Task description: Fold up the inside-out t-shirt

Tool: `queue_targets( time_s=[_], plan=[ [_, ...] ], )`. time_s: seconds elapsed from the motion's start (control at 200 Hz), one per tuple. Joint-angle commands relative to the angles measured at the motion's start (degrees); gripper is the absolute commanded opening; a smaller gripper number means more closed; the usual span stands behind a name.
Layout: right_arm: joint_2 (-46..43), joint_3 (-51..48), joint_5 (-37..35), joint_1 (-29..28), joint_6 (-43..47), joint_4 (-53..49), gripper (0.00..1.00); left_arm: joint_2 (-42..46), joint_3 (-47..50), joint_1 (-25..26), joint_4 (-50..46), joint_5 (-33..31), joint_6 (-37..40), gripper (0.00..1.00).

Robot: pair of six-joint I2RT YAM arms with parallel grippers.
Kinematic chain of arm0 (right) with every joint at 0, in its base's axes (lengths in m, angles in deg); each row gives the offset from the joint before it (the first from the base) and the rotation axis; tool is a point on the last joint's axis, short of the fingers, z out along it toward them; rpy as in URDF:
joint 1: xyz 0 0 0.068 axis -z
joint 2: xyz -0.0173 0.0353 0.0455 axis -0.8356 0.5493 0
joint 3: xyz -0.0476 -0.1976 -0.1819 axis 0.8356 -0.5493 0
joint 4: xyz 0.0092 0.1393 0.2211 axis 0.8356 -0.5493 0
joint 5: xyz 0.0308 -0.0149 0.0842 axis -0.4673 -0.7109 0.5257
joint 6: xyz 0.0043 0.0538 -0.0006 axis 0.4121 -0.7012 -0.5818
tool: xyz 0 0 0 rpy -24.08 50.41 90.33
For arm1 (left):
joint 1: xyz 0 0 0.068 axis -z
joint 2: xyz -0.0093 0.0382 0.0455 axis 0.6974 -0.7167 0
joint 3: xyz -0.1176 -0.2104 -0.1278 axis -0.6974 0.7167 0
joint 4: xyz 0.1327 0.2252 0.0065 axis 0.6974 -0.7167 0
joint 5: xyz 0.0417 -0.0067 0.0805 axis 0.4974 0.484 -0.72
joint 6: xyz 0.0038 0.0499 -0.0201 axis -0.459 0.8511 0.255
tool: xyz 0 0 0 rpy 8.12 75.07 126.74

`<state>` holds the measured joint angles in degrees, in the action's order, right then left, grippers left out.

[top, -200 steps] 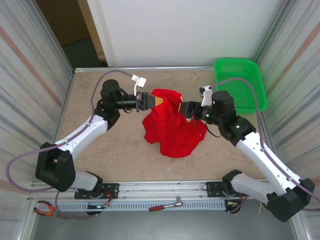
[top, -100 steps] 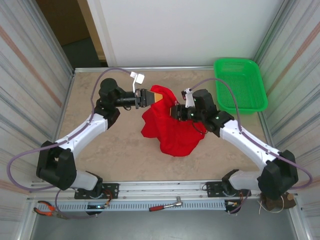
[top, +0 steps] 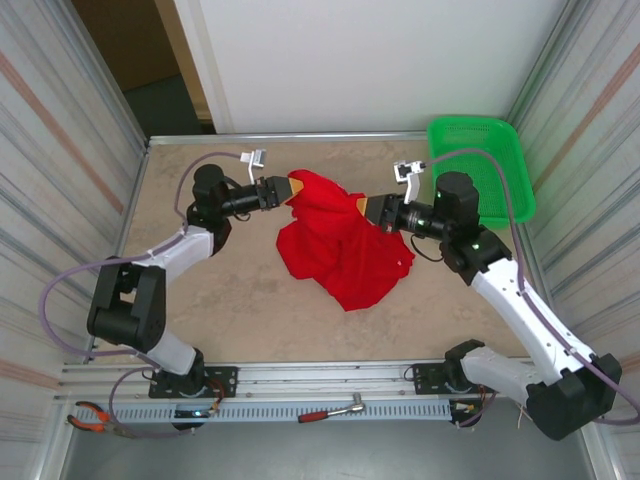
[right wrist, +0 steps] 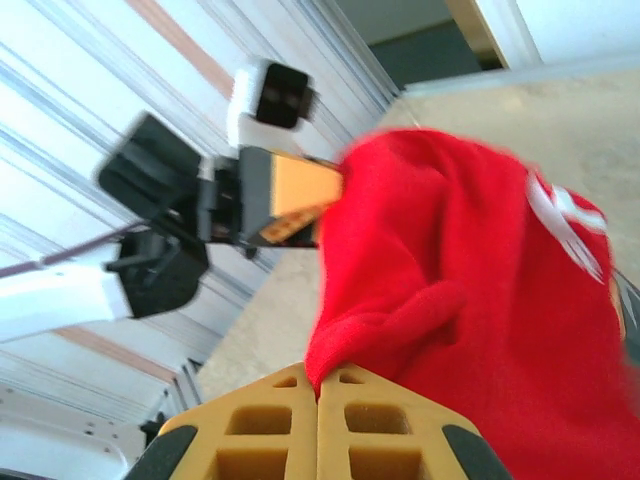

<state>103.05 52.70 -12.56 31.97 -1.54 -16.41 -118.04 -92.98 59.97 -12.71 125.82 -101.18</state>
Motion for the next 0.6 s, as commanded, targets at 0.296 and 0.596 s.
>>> queue_targets(
  time_s=[0.296,0.596],
  plan=[
    [2.46,-0.17,3.31,1.33,-2.8,5.58,0.0,14.54,-3.71,2.9,-34.99,-9.99,26.96,0.68],
    [1.86,-1.52,2.75,1.27,-3.23,5.01,0.0,6.13,-10.0,7.29,-36.22,-14.38,18.46,0.73]
  ],
)
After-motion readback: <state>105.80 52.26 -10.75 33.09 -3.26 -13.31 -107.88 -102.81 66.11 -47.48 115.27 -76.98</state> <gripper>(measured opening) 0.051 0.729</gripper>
